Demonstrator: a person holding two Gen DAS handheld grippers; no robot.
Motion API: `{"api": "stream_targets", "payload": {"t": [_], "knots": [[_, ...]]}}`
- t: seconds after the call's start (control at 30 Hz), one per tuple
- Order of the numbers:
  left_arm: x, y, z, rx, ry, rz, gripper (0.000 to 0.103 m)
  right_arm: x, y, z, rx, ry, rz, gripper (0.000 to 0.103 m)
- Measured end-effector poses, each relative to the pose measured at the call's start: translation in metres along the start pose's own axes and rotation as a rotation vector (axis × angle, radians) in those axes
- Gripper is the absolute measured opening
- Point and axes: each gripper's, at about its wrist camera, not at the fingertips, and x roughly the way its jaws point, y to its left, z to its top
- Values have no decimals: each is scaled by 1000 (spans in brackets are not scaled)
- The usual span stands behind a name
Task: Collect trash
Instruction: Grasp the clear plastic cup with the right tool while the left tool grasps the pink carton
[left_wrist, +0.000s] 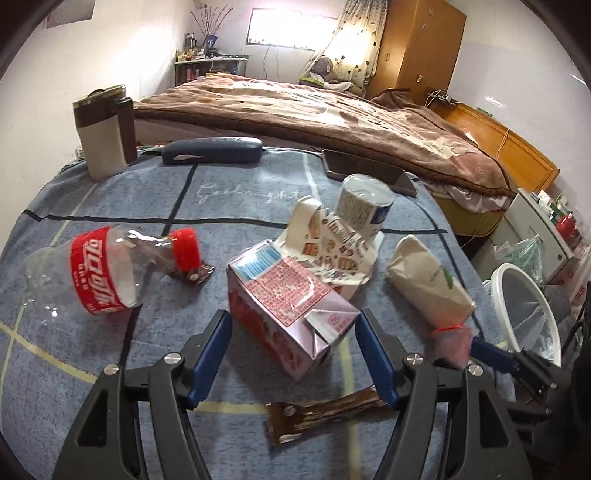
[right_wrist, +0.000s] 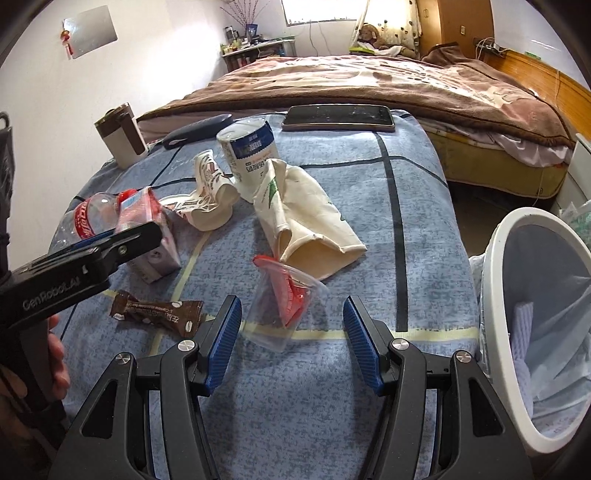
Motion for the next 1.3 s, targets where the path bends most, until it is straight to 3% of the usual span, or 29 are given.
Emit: {"api": "stream_targets", "payload": {"t": [0.1, 0.13, 0.2, 0.3, 0.5, 0.67, 1.13, 1.3], "knots": [[-4, 9, -3, 0, -1, 11, 71, 0, 1, 0, 3, -9, -5, 58], [-5, 13, -4, -1, -3, 21, 71, -1, 1, 0, 2, -12, -6, 55], [-9, 21, -6, -13, -6, 30, 71, -1, 4, -1, -2, -15, -9, 37], [-15, 32, -9, -11, -11, 53, 71, 0, 7, -1, -9, -14, -5, 35], [-28, 47, -11, -24, -34, 83, 71, 0, 11, -2, -11, -25, 20, 33], [-29, 41, -6, -9, -62, 43, 71, -1, 15, -4, -16, -24, 40, 33], [2, 21, 6, 38, -25, 52, 71, 0, 12, -3, 0, -27, 46, 33], [7, 23, 6, 31, -19, 67, 62, 0, 13, -3, -2, -27, 49, 33]]}}
